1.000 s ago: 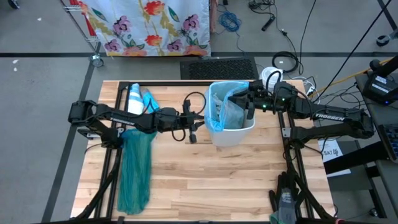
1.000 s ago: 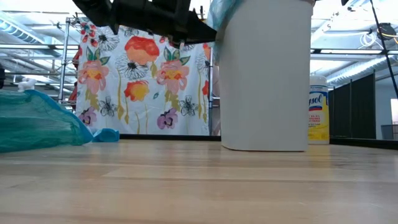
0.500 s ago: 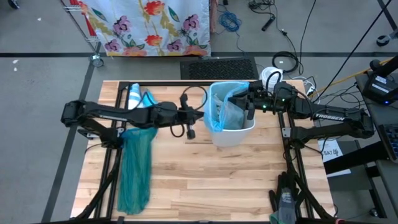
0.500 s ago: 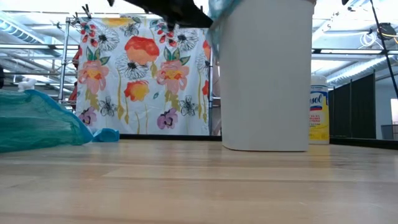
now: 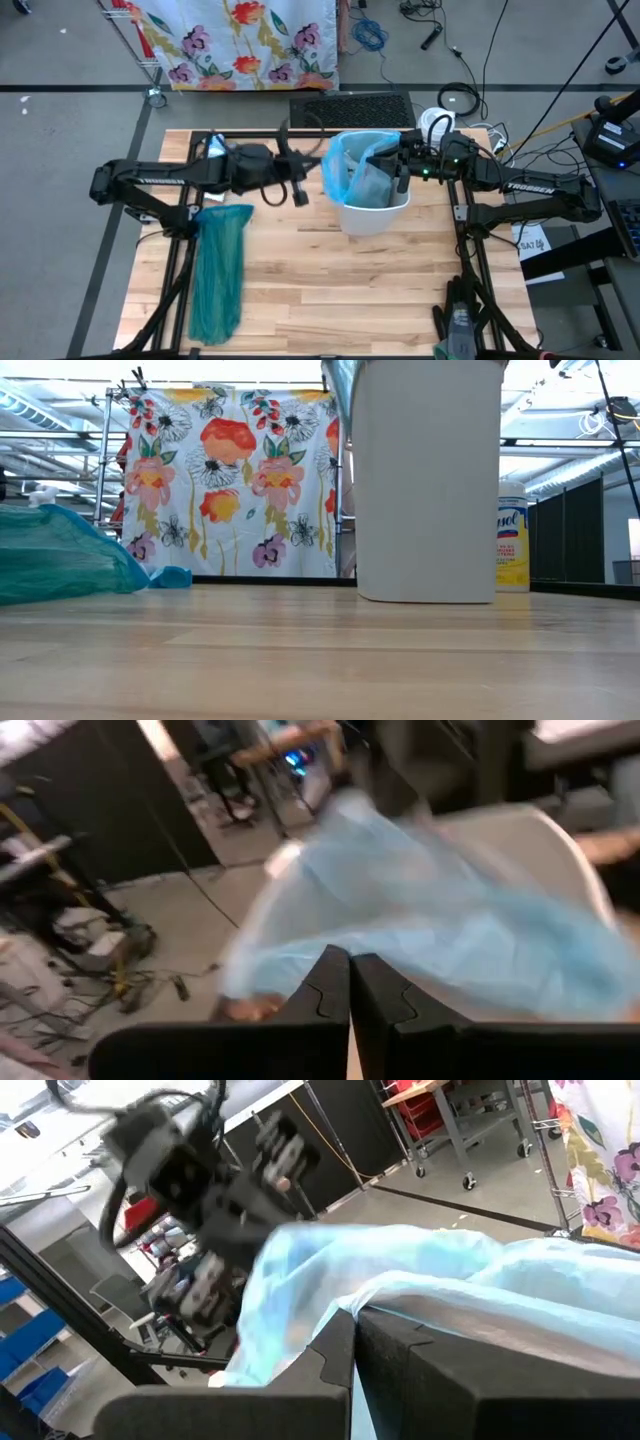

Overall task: Place trash/remove bag and relplace
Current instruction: Close the blue trash bag

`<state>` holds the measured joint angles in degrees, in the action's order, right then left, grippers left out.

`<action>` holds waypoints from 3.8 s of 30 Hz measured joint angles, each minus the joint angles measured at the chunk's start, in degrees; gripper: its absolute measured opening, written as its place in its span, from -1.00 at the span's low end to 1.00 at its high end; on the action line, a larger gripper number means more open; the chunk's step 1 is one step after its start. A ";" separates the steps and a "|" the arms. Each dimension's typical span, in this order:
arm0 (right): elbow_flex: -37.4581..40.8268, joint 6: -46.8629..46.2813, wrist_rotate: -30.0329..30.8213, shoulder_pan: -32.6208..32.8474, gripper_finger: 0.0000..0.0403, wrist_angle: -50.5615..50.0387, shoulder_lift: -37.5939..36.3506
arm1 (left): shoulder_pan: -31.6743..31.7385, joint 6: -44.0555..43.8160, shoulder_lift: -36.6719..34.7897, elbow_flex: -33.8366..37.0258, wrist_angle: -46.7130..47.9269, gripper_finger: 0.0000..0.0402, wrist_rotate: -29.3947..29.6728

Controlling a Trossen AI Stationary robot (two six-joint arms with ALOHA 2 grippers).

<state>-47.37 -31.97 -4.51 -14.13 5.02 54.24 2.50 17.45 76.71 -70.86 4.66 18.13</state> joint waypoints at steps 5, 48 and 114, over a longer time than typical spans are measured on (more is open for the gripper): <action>0.02 -0.07 0.00 0.00 -1.00 0.78 0.04 | 3.35 -0.02 0.59 -5.10 -1.37 -1.00 -3.57; 0.02 1.57 -0.29 -0.15 -1.00 7.17 -3.80 | 2.47 -11.15 6.56 -11.47 4.81 -0.32 -4.31; -0.02 -0.59 -0.32 0.11 -0.22 -6.11 -10.23 | 6.91 -24.67 2.39 -11.44 18.78 0.08 -13.66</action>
<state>-47.40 -32.56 -4.84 -14.02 -1.09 44.01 9.41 -7.22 79.10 -82.29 23.45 4.47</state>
